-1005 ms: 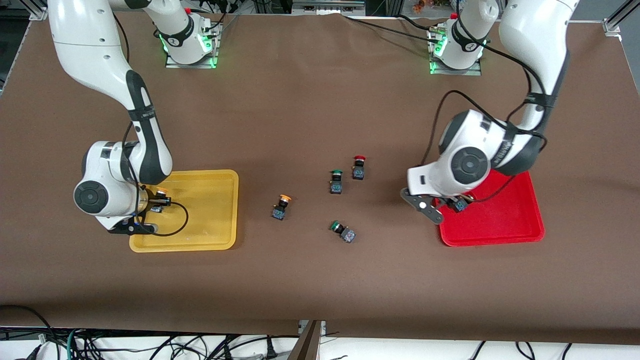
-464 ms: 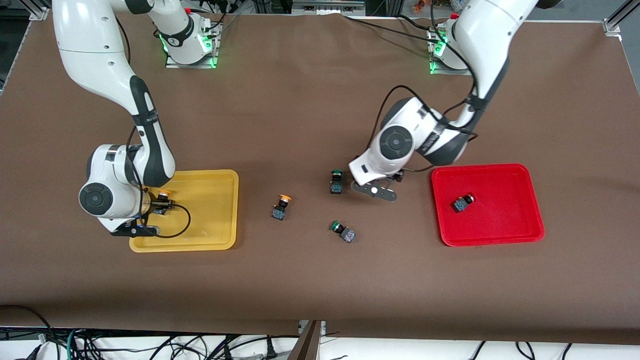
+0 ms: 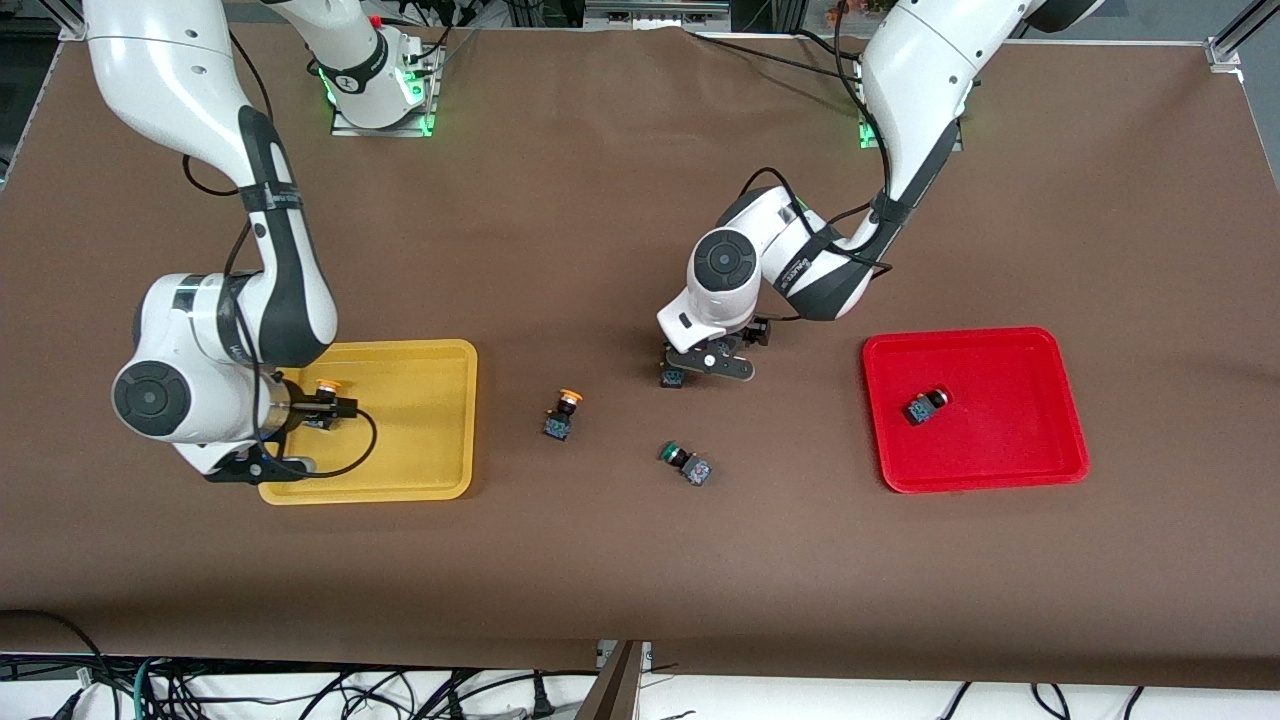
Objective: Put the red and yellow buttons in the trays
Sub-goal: 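Open both grippers to release the buttons into the trays, then reach second red button with the left gripper while the right gripper reaches yellow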
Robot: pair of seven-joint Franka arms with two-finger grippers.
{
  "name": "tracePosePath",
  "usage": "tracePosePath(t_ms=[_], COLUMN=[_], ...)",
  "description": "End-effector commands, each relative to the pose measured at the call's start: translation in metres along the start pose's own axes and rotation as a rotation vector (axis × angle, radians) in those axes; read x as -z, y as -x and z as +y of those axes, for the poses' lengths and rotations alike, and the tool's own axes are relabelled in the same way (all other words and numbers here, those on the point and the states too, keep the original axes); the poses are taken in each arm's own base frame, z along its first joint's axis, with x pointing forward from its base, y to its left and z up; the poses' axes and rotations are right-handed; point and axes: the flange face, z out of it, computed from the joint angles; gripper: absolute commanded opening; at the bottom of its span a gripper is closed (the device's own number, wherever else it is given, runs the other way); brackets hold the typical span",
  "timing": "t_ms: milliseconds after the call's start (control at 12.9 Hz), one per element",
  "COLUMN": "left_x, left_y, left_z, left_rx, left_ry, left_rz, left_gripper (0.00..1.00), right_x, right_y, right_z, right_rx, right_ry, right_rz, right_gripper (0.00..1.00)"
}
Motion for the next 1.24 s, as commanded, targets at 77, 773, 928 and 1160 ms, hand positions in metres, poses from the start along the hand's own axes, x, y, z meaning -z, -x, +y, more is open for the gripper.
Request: tracePosePath(t_ms=[77,773,928,1160], left_x=[-0.027,-0.035,-0.034,-0.031], left_y=[0.012,0.010,0.010,0.010], left_z=[0.000,-0.001,-0.002,-0.003], left_rx=[-0.013,0.002,0.005,0.007], left_ry=[0.015,0.041,0.041,0.036], left_rz=[0.044,0.067,0.068,0.066], left_gripper=[1.00,0.32,0.23,0.11], right_x=[0.004,-0.027,-0.047,-0.063], right_y=[0.011,0.054,0.062,0.060], right_z=[-0.068,-0.274,-0.302,-0.311], right_rx=[-0.145,-0.438,-0.466,-0.476], right_ry=[-0.072,-0.126,-0.145,-0.165], right_rz=[-0.013,0.163,0.200,0.232], right_gripper=[1.00,1.00,1.00,1.00])
